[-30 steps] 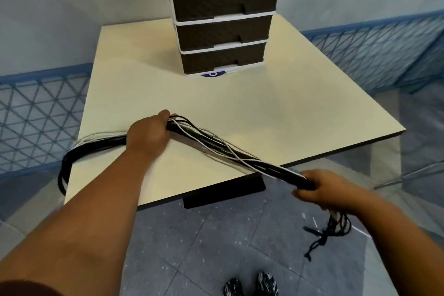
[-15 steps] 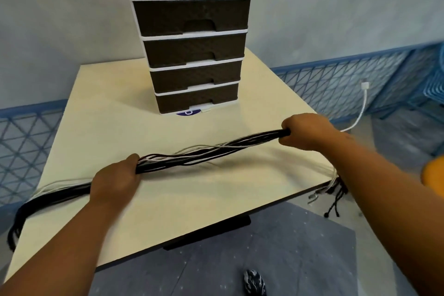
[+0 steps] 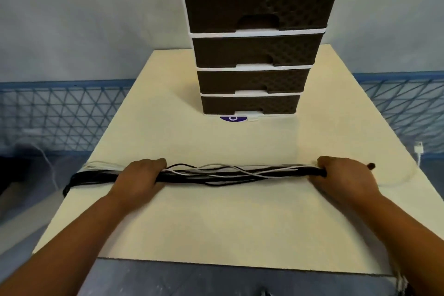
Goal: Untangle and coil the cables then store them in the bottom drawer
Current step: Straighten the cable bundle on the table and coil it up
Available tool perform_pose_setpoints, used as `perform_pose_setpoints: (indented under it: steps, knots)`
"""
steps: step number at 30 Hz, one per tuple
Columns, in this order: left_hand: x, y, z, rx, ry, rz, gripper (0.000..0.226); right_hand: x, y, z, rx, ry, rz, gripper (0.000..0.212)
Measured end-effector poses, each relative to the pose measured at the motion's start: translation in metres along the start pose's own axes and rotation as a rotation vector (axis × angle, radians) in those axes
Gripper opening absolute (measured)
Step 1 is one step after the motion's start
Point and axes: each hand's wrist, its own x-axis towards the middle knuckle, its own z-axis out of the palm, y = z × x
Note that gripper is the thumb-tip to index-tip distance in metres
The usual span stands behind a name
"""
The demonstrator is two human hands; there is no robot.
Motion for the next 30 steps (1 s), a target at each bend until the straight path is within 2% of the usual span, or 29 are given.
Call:
perform_pose_setpoints:
  steps: [4, 9, 11, 14, 17, 20, 22, 23, 27, 30]
  knots:
    - [-0.005, -0.001, -0.014, 0.049, 0.012, 0.035, 0.039, 0.003, 0.002, 0.005, 0.000, 0.026, -0.031, 0.032]
    - [-0.002, 0.014, -0.054, 0.067, -0.275, -0.116, 0.111, 0.007, 0.004, 0.007, -0.001, 0.019, -0.029, 0.032]
    - [0.004, 0.046, -0.065, -0.016, -0.287, -0.139, 0.120, 0.009, 0.004, 0.008, -0.011, 0.021, -0.027, 0.032]
    - [0.030, 0.121, -0.058, -0.132, -0.223, 0.023, 0.112, 0.009, 0.004, 0.008, -0.016, 0.017, -0.026, 0.033]
    - [0.066, 0.198, -0.026, -0.174, -0.127, 0.237, 0.091, 0.007, 0.003, 0.006, -0.013, 0.014, -0.014, 0.036]
    - [0.090, 0.245, 0.003, -0.170, 0.036, 0.277, 0.057, 0.006, -0.001, 0.003, 0.021, -0.001, 0.012, 0.036]
    - [0.097, 0.255, 0.017, -0.166, 0.136, 0.289, 0.029, 0.007, -0.003, 0.002, 0.048, -0.006, 0.025, 0.035]
    - [0.099, 0.254, 0.022, -0.149, 0.161, 0.279, 0.023, 0.008, -0.004, 0.001, 0.053, -0.001, 0.016, 0.034]
    - [0.101, 0.254, 0.031, -0.105, 0.139, 0.250, 0.026, 0.007, 0.000, 0.001, 0.050, -0.009, -0.013, 0.030]
    - [0.101, 0.258, 0.031, -0.058, 0.125, 0.207, 0.025, 0.012, 0.008, -0.012, 0.148, -0.173, -0.022, 0.024]
